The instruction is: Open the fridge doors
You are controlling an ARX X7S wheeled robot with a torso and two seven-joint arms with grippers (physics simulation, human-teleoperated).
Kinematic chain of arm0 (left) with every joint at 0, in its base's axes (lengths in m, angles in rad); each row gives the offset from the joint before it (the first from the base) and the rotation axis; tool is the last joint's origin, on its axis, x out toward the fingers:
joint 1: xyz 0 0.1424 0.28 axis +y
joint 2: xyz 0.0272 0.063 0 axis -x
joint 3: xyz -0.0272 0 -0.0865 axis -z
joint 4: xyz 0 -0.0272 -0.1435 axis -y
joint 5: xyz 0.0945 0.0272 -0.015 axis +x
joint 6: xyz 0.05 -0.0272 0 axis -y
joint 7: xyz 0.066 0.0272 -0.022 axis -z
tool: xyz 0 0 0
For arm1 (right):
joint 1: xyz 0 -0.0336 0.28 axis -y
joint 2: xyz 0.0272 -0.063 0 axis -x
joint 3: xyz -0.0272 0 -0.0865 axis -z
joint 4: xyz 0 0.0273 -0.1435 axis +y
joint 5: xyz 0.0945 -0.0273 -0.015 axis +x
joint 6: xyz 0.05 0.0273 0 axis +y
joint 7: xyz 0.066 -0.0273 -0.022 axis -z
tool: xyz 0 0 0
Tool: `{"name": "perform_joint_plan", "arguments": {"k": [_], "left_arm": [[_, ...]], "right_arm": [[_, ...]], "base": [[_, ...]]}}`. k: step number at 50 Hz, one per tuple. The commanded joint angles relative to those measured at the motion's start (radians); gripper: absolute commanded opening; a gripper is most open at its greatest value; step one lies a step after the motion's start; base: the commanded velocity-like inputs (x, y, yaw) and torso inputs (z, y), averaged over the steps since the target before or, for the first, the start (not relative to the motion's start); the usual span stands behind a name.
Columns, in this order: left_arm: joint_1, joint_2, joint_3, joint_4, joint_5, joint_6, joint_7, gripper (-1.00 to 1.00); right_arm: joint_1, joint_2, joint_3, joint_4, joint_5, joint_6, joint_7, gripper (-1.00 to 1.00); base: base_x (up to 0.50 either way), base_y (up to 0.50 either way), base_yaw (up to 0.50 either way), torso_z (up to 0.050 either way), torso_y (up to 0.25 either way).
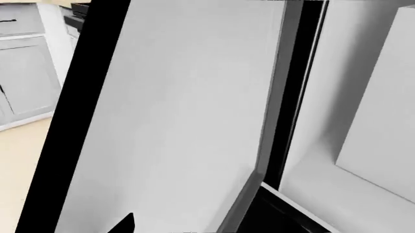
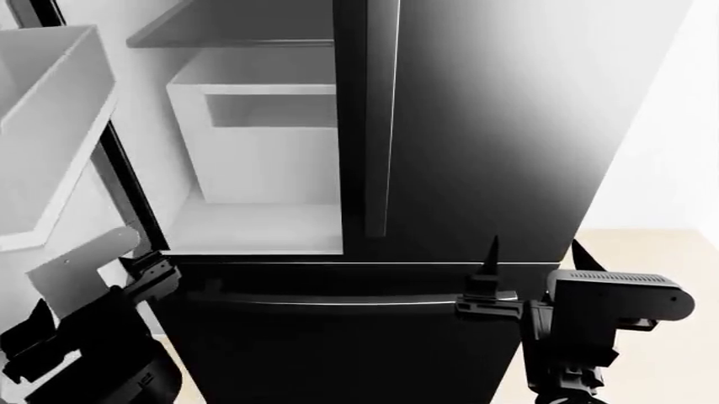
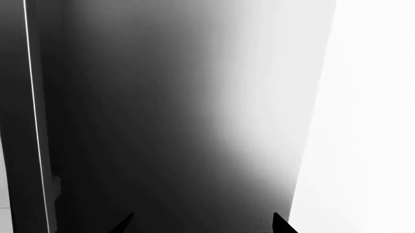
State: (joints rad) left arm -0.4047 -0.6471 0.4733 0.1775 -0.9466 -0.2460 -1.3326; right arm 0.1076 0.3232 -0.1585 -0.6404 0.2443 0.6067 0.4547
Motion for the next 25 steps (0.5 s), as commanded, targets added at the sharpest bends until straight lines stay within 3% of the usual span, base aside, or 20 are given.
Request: {"name": "perform_joint_plan", "arguments": {"k": [1,25], "left_arm": [[0.102,0.007,-0.111,-0.164,0.088,-0.007,0.015,1.00],[0.013,-0.022,-0.174,-0.494,0.176,0.072,0.064,1.00]], "right_arm": [[-0.003,-0.012,0.021,-0.004,-0.021,0.004,-0.028,1.00],[-0.006,-0.002,0.019,-0.007,-0.015,0.007,-0.020,1.00]], "base": [[0.00,0.00,0.00,0.000,0.000],[0.00,0.00,0.00,0.000,0.000]]}}
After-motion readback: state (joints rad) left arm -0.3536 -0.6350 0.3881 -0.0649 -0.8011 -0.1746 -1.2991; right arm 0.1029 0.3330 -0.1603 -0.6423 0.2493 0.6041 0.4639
